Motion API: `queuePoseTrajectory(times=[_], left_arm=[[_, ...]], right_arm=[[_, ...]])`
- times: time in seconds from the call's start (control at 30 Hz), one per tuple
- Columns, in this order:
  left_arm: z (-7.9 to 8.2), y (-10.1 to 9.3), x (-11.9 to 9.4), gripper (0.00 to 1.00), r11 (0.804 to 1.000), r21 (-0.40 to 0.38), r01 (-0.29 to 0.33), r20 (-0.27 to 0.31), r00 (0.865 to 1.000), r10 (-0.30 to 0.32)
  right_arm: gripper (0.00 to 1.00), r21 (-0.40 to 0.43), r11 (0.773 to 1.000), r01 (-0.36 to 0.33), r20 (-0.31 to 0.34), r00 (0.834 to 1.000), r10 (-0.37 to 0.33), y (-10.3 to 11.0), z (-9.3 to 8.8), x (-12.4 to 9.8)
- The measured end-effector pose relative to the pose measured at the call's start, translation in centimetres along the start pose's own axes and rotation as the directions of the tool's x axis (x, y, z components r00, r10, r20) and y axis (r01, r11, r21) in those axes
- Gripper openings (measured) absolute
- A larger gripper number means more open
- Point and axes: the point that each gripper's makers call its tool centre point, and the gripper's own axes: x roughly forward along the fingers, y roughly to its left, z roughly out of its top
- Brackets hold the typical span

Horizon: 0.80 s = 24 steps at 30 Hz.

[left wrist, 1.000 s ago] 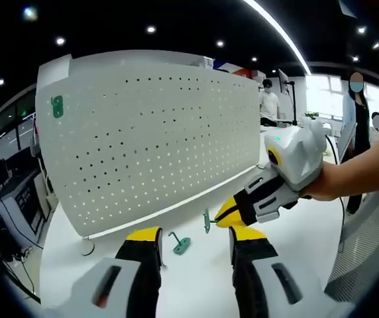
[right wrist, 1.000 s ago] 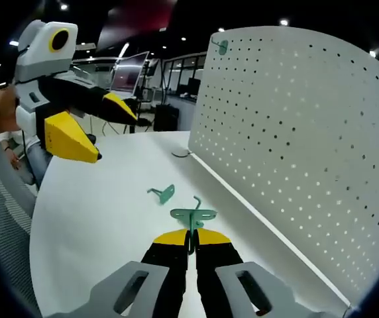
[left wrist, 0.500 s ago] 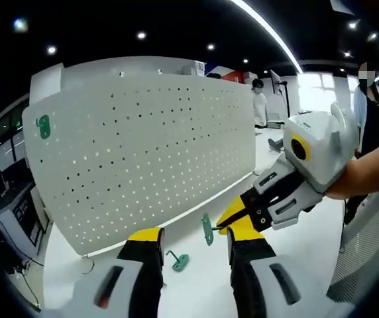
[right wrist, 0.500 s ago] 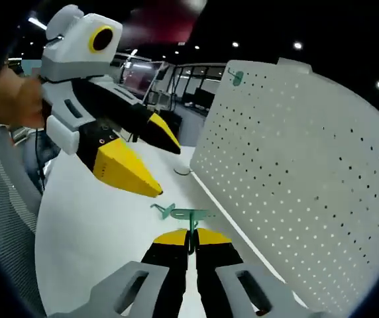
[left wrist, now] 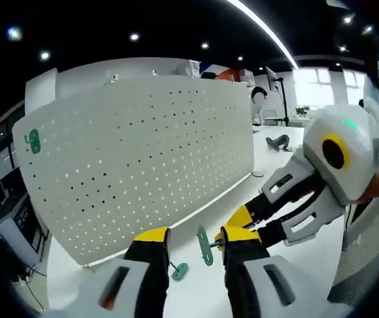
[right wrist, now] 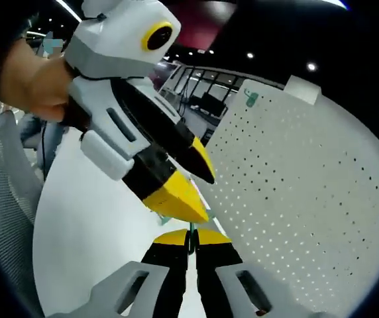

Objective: Insert the hook assembly into the mounting plate slot until the hook locks in place.

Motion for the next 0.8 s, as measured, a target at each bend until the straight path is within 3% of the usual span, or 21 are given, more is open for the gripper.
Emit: queuePoseTrajectory(times=[0.43,0.8], left_arm=[[-0.6,0.6,0.3,0.16,0.999,-0.013,-0.035,-0.053,0.998,0.034],[-0.6,0.1,0.2,0.08,0.999,-0.027,-0.025,-0.052,0.998,0.024]], right_arm=[[0.02,-0.081,0.997,0.015,-0.001,1.000,-0.015,0.1,1.0,0.1],[0.02,-0.105,0.994,0.017,0.001,1.000,-0.017,0.1,1.3,0.1]])
